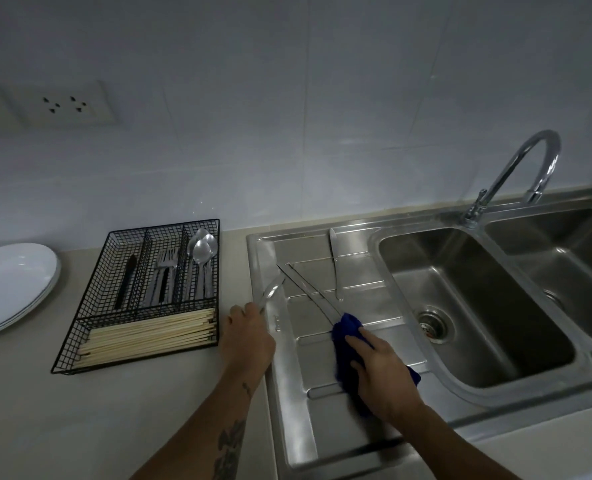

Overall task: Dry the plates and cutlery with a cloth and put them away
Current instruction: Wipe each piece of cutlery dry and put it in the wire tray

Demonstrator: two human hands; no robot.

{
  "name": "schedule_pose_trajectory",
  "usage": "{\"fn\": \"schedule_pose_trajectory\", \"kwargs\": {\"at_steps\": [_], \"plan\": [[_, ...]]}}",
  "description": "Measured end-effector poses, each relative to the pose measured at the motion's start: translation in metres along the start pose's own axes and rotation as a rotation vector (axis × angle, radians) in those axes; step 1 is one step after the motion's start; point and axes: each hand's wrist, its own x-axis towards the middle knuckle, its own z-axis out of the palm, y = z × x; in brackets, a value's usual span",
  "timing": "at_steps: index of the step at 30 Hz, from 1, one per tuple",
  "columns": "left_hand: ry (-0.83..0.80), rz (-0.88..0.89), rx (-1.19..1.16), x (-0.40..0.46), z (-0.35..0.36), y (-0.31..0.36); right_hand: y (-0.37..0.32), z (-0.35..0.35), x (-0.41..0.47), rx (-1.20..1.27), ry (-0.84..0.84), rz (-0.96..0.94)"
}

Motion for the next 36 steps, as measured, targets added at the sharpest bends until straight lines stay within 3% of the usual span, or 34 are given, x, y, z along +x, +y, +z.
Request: {"fn": "schedule_pose_trajectory", "kwargs": {"at_steps": [5, 9, 12, 15, 19, 22, 25, 27, 29, 32, 36], "plan": [[-0.054, 0.093, -0.028, -0.008, -0.017, -0.011, -0.014, -0.008, -0.005, 0.266, 0.221, 0.169], [-0.002, 0.285, 0.004, -0.015, -0.034, -0.013, -0.045, -0.022, -0.006, 0.413, 0.360, 0.227], [0.038, 0.489, 0.032, -0.016, -0.047, -0.014, -0.081, -0.032, 0.003, 0.302, 0.399, 0.070], [0.094, 0.704, 0.001, -0.015, -0.065, -0.014, -0.114, -0.033, 0.016, 0.017, 0.402, -0.170], [0.239, 0.904, -0.019, -0.008, -0.084, -0.017, -0.124, -0.032, 0.021, -0.236, 0.340, -0.082], [0.309, 0.948, -0.069, -0.008, -0.087, -0.024, -0.123, -0.036, 0.015, -0.297, 0.325, -0.001], [0.359, 0.977, -0.109, -0.009, -0.088, -0.026, -0.131, -0.038, 0.010, -0.397, 0.373, -0.111], [0.385, 1.020, -0.116, -0.009, -0.092, -0.024, -0.130, -0.039, 0.006, -0.366, 0.385, -0.160], [0.383, 1.050, -0.109, -0.008, -0.094, -0.024, -0.119, -0.046, 0.001, -0.304, 0.404, -0.068], [0.263, 0.990, -0.093, -0.011, -0.093, -0.024, -0.096, -0.061, -0.006, -0.181, 0.429, 0.124], [-0.002, 0.726, -0.157, -0.017, -0.105, -0.004, -0.093, -0.081, -0.012, -0.160, 0.543, 0.178]]}}
